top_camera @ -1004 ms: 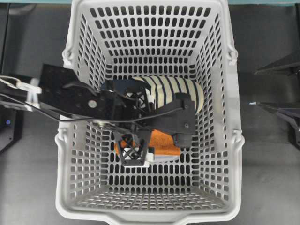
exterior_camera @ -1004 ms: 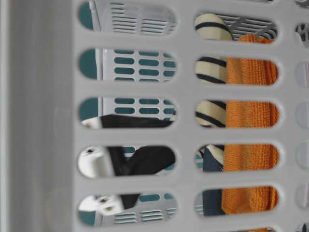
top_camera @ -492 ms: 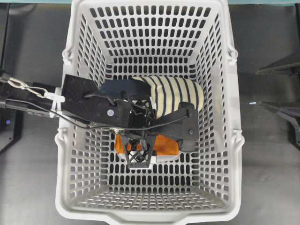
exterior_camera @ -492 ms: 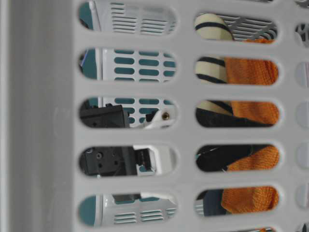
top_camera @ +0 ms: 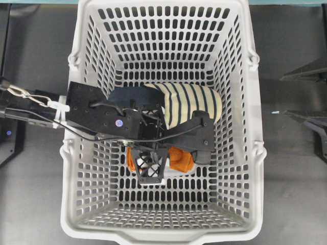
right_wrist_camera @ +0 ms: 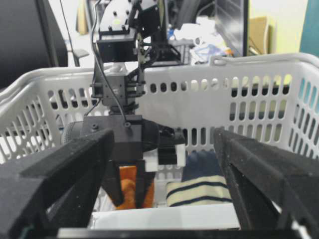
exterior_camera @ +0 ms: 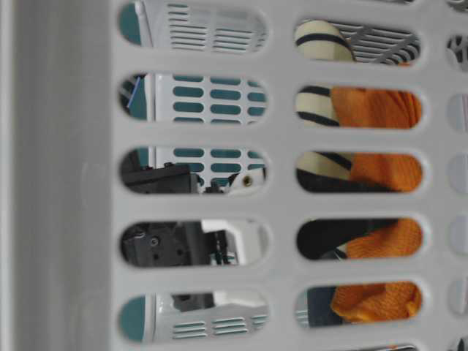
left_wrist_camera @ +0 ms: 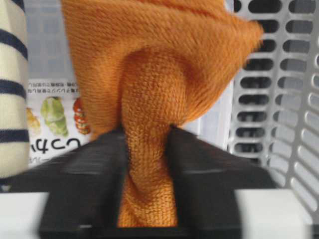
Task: Pick up the orange cloth from the shopping basket with the left arm.
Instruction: 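Lift the gripped orange cloth upward with the left gripper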
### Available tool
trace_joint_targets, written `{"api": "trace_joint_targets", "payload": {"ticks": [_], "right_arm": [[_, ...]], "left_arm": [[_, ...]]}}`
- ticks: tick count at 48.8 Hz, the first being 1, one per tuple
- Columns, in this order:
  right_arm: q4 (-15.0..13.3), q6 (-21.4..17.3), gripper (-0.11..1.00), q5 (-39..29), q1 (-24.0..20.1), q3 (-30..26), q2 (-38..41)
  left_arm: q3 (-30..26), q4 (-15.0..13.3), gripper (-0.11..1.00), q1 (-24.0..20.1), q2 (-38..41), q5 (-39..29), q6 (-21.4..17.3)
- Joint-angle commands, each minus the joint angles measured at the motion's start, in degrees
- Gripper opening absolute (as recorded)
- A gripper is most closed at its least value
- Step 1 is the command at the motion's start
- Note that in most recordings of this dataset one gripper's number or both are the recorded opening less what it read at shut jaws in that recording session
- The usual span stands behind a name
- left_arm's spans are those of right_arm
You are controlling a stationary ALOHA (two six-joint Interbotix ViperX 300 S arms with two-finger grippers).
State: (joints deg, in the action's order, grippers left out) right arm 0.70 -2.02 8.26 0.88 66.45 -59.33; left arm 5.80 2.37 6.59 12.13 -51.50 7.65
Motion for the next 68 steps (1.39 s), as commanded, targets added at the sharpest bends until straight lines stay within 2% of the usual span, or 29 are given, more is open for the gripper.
{"api": "trace_joint_targets", "payload": {"ticks": [1, 12, 25, 32, 39, 68], "right_arm": [[0.2, -0.2, 0.77, 0.2, 0.4, -0.4, -0.1], [0.2, -0.2, 0.77, 0.1, 0.7, -0.4, -1.5], [0.2, -0.2, 0.77, -0.2, 0.7, -0.3, -2.6], [0.2, -0.2, 0.77, -0.2, 0.7, -0.3, -2.7], [0.2, -0.2, 0.77, -0.2, 0.7, -0.3, -2.7], [0.2, -0.2, 0.77, -1.6, 0.7, -0.3, -3.2]], "left_arm": [[-1.5, 0.2, 0.15, -0.3, -2.4, -0.8, -0.5], [-10.0, 0.2, 0.14, -0.9, -4.7, -9.1, -3.5], [-29.9, 0.2, 0.14, -1.0, -5.7, -26.2, -4.2], [-37.1, 0.2, 0.14, -0.9, -4.8, -33.1, -4.5], [-39.0, 0.2, 0.14, -1.0, -3.8, -36.7, -4.6], [-37.4, 0.2, 0.14, -1.7, -4.0, -36.7, -4.6]]}}
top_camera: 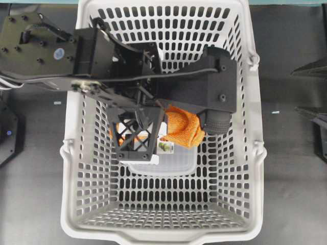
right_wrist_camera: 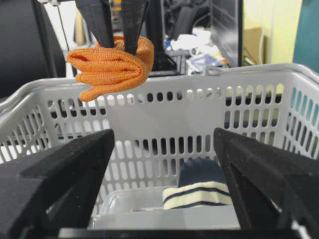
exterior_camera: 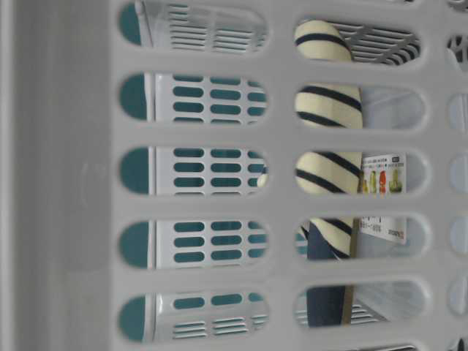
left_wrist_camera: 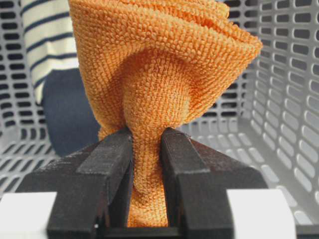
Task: Pick up the orange cloth from the shopping basket with the left arm.
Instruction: 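Lift the gripped orange cloth upward with the left gripper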
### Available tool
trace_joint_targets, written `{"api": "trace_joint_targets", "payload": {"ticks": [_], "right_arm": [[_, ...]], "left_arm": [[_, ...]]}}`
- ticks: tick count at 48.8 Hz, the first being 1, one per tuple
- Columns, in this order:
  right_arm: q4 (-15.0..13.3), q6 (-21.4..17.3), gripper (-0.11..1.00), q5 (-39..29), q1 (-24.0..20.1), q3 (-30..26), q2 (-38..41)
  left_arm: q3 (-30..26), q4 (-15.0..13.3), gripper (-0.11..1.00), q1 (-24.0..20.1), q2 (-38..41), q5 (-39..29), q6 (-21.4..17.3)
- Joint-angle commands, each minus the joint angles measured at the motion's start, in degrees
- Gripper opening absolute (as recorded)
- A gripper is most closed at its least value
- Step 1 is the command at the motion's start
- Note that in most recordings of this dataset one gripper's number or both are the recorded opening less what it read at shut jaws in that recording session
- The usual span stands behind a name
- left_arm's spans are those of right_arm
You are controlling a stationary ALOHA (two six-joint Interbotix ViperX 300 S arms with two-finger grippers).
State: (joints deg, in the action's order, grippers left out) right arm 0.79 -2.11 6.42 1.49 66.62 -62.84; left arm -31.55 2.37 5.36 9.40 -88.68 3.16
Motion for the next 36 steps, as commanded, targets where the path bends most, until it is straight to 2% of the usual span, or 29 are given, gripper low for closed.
{"api": "trace_joint_targets", "payload": {"ticks": [1, 14, 27, 36], "right_arm": [[0.1, -0.1, 0.77, 0.3, 0.1, -0.5, 0.4], [0.1, -0.1, 0.77, 0.3, 0.1, -0.5, 0.1], [0.1, -0.2, 0.77, 0.3, 0.2, -0.6, -0.1], [0.2, -0.2, 0.77, 0.3, 0.3, -0.6, -0.1]], "left_arm": [[0.2, 0.2, 0.14, -0.4, -1.2, 0.4, -0.1], [5.3, 0.2, 0.14, -0.6, -5.5, -2.6, 0.2], [11.1, 0.2, 0.14, -0.7, -8.5, 5.2, 0.8], [13.5, 0.2, 0.14, -0.7, -9.4, 8.0, 0.6]]}}
